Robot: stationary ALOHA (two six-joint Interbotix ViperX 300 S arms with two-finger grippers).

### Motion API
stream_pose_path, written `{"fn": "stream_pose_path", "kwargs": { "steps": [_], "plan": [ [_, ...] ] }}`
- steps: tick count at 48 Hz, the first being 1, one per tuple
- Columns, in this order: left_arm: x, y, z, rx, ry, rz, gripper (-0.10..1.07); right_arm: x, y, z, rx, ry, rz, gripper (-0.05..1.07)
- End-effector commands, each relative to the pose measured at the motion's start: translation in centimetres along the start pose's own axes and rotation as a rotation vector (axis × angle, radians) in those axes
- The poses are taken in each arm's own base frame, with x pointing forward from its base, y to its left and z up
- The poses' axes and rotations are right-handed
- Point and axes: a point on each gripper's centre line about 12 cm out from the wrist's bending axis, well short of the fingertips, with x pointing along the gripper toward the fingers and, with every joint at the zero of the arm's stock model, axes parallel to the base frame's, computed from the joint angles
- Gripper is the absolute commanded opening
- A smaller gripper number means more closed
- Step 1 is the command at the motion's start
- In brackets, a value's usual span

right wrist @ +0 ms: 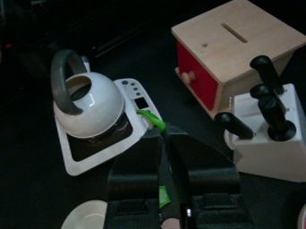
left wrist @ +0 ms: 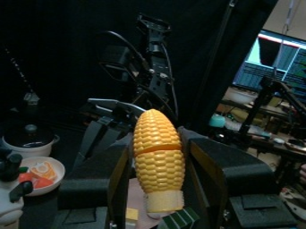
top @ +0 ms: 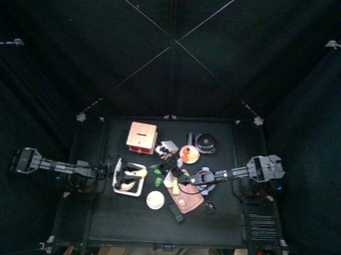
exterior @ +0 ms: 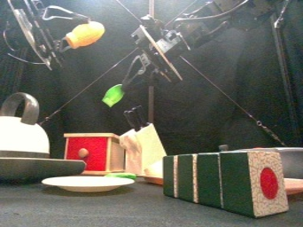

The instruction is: Drop corn husk

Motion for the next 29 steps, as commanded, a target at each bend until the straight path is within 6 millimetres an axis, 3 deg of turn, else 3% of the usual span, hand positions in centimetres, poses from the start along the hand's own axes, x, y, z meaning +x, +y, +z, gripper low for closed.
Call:
{"fn": "stream_pose_path", "kwargs": {
  "steps": [1, 15, 29],
  "plan": [
    [0.4, -0.4, 0.2, 0.028, 0.017, -0.026, 0.61, -0.6, 0.0, 1.1, 0.018, -0.020, 0.003, 0.26],
    [0.8, -0.4, -1.3, 0.082, 0.200, -0.023, 0.61, 1.0, -0.1, -2.3, 0.062, 0.105, 0.029, 0.27],
    [0.9, -0.2, -2.0, 0.098, 0.300, -0.003, 0.61, 3.6, -1.9, -5.2, 0.107, 0.223, 0.063, 0.27]
  ]
}}
